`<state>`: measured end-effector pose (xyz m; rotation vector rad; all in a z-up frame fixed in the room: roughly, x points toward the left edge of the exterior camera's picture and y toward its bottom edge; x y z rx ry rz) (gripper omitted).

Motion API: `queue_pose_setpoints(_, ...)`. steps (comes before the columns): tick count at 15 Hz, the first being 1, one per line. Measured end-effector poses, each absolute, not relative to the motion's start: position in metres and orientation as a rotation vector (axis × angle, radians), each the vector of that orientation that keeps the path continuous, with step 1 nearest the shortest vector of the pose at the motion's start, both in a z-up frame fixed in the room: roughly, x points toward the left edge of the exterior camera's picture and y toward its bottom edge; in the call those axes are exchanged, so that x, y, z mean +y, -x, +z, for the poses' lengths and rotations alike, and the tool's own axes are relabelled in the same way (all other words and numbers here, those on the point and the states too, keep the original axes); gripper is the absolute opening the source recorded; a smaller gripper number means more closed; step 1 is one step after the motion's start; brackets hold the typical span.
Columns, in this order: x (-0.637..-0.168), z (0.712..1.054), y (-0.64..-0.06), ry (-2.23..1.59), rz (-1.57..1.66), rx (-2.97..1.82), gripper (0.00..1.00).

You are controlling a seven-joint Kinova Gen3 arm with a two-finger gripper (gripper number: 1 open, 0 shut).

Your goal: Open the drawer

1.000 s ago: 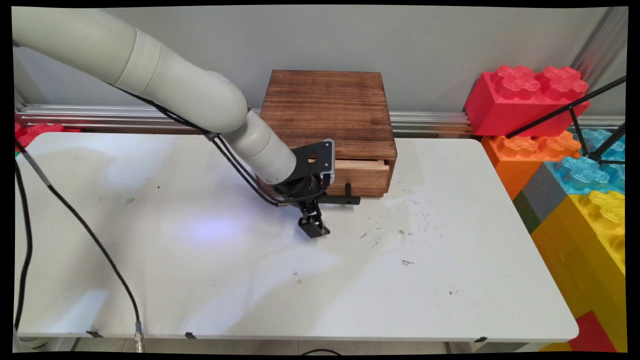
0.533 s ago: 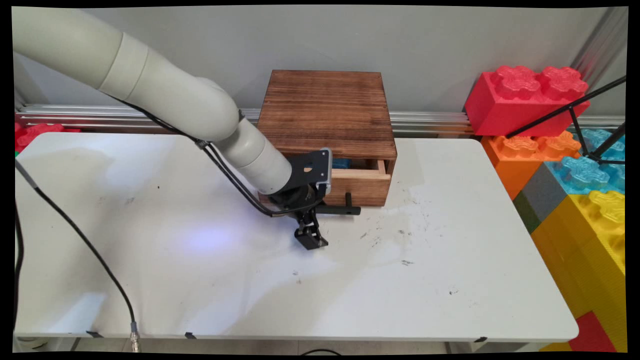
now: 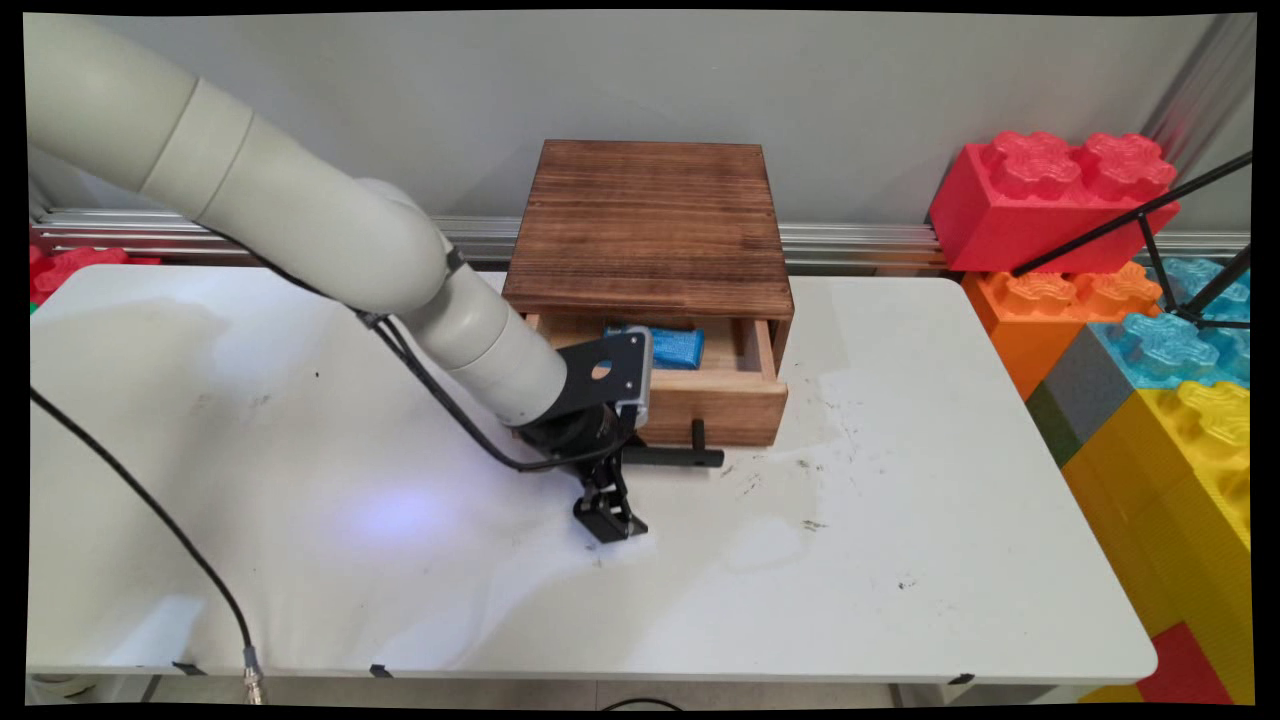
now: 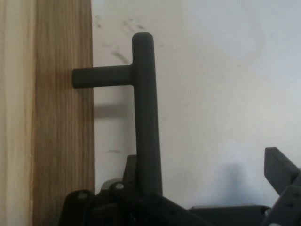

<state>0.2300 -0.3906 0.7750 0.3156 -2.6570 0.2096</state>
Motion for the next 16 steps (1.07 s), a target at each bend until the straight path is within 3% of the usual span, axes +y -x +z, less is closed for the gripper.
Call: queue_pose_setpoints(16,-0.324,0.777,-0.217,-0.269,0.11,-2.6,1.0)
